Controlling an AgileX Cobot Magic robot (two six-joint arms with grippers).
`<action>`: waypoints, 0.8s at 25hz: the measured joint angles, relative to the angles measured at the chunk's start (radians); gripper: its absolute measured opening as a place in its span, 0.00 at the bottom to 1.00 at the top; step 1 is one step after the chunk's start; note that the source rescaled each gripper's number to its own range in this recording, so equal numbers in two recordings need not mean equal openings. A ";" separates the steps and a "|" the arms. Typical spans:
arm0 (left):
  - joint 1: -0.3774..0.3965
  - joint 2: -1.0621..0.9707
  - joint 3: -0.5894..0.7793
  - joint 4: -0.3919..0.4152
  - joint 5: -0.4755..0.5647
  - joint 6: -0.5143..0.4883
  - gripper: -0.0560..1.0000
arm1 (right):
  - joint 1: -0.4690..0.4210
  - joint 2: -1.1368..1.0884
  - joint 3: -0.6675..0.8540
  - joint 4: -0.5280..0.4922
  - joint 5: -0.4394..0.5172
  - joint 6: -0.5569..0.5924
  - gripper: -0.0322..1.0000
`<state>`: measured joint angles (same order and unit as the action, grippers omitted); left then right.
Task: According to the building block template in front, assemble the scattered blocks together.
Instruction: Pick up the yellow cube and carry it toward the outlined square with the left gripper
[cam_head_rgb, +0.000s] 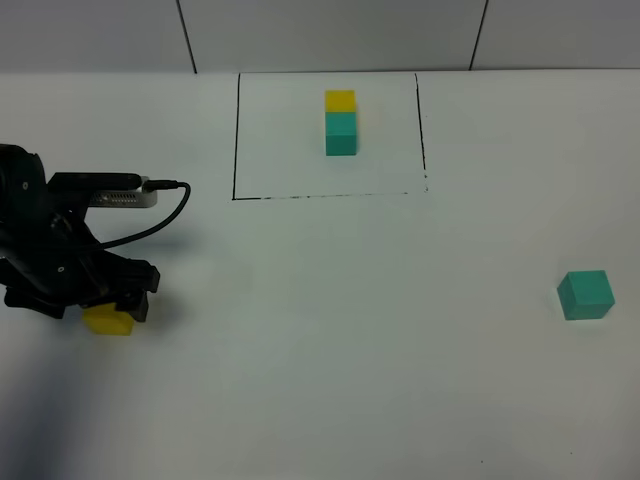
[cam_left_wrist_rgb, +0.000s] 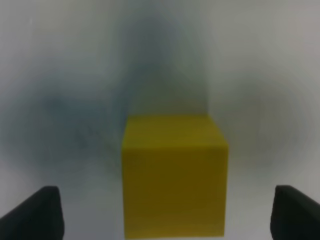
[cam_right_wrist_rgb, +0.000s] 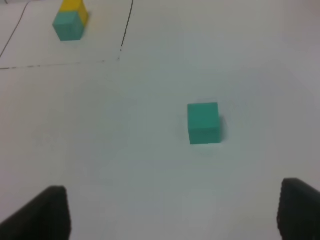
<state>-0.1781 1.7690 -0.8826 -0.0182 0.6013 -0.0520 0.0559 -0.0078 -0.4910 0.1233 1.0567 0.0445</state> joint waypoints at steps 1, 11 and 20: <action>0.000 0.011 0.000 0.000 -0.008 -0.001 0.78 | 0.000 0.000 0.000 0.000 0.000 0.000 0.70; 0.000 0.026 -0.002 -0.001 0.000 -0.002 0.06 | 0.000 0.000 0.000 0.000 0.000 -0.001 0.70; -0.046 0.030 -0.195 0.004 0.180 0.293 0.06 | 0.000 0.000 0.000 0.000 0.000 -0.001 0.70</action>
<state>-0.2239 1.7988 -1.0773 -0.0138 0.7814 0.2414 0.0559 -0.0078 -0.4910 0.1233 1.0567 0.0438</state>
